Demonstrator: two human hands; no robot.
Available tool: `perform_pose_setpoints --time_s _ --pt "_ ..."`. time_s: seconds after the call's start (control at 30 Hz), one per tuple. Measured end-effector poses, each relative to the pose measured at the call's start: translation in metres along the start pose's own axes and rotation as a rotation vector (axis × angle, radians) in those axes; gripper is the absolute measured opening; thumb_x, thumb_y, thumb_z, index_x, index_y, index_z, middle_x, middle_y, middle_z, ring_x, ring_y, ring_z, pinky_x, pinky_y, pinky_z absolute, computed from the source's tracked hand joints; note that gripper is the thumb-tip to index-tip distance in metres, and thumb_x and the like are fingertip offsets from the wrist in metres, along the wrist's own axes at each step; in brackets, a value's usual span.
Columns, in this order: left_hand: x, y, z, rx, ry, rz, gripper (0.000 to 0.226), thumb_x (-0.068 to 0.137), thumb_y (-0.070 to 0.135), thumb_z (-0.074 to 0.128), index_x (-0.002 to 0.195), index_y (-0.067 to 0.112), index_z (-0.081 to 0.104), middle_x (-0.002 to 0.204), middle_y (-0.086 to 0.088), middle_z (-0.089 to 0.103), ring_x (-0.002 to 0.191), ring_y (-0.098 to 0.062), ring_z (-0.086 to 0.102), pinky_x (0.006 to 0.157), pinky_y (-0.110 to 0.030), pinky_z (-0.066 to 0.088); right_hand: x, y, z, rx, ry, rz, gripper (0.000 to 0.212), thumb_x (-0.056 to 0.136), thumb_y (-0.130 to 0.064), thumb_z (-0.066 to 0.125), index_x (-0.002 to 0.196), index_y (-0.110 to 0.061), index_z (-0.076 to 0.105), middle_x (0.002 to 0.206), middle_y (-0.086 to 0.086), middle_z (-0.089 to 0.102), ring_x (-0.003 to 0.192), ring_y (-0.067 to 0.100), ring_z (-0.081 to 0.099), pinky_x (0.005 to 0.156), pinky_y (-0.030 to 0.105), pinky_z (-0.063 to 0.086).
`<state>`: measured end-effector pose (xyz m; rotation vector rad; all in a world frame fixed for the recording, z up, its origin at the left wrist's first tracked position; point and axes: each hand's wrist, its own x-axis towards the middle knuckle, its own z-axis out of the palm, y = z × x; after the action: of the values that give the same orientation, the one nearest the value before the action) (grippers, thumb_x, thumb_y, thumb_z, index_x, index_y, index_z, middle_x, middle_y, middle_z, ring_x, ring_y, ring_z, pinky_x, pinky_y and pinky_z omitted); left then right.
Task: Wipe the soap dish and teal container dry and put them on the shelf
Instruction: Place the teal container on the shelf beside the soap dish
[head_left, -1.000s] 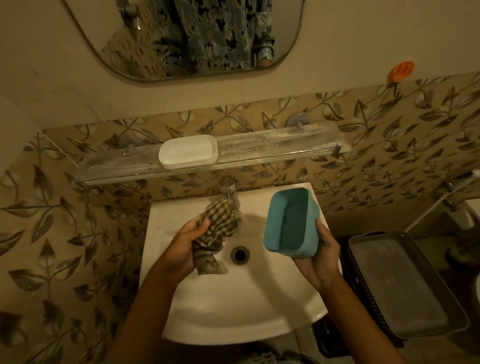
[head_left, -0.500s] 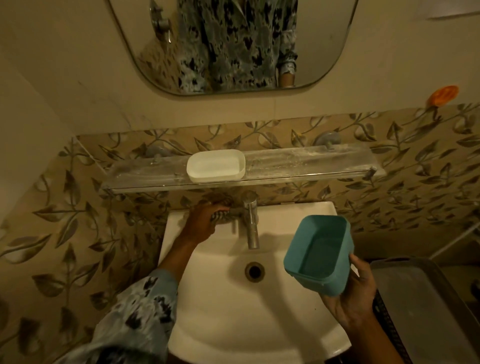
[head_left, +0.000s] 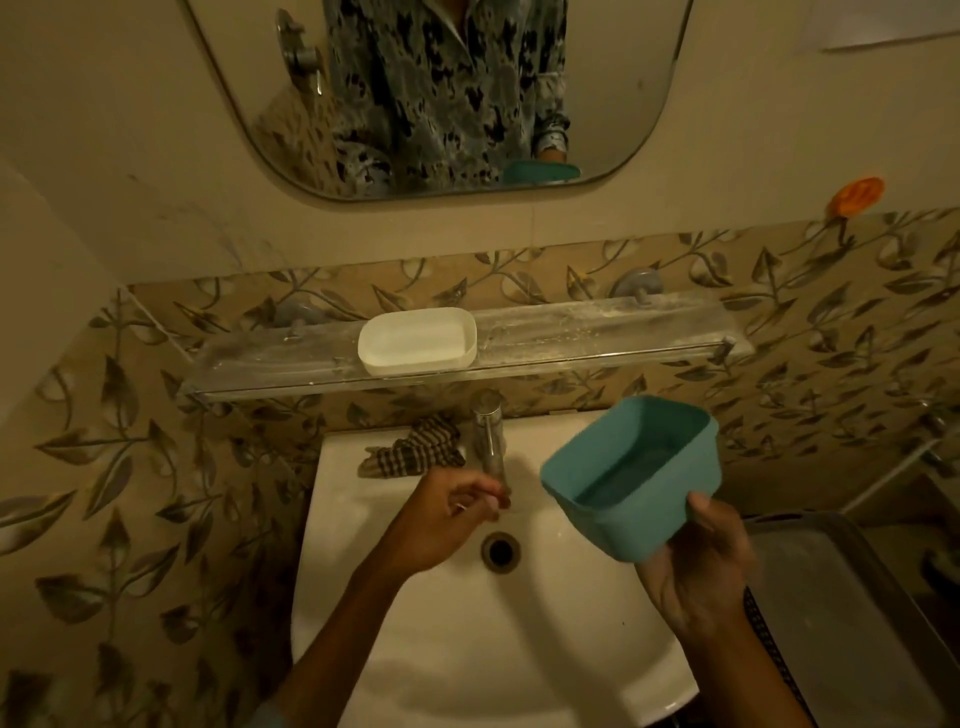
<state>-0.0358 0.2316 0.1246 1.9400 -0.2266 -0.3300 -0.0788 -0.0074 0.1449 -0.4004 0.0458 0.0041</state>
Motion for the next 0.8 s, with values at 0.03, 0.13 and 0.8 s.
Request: perform_pose_setpoints --time_s 0.03,0.13,0.8 --pt "-0.009 0.016 0.004 -0.076 -0.014 0.032 0.021 0.084 0.019 0.065 0.103 0.028 0.069 0.097 0.006 0.073 0.089 -0.010 0.069 0.075 -0.020 0.052 0.005 -0.001 0.007 -0.052 -0.025 -0.003 0.046 0.076 -0.018 0.065 0.121 -0.010 0.058 0.103 0.010 0.066 0.097 0.025 0.067 0.077 0.036 0.058" --pt "-0.027 0.059 0.011 -0.191 0.004 0.133 0.053 0.077 0.037 0.073 0.127 0.027 0.055 0.115 0.008 0.067 0.101 -0.015 0.066 0.079 -0.027 0.054 0.024 -0.002 0.029 -0.234 -0.131 -0.062 0.075 0.064 -0.016 0.076 0.128 -0.008 0.037 0.089 0.003 0.064 0.093 0.018 0.062 0.078 0.035 0.057" --pt "0.050 0.134 -0.030 0.346 0.666 0.201 0.069 0.077 0.031 0.075 0.137 0.024 0.042 0.124 0.002 0.057 0.105 -0.015 0.054 0.079 -0.023 0.040 0.125 -0.032 0.093 -1.488 -0.204 -0.502 0.067 0.065 -0.021 0.086 0.124 -0.014 0.054 0.114 -0.005 0.062 0.103 0.008 0.061 0.090 0.029 0.053"
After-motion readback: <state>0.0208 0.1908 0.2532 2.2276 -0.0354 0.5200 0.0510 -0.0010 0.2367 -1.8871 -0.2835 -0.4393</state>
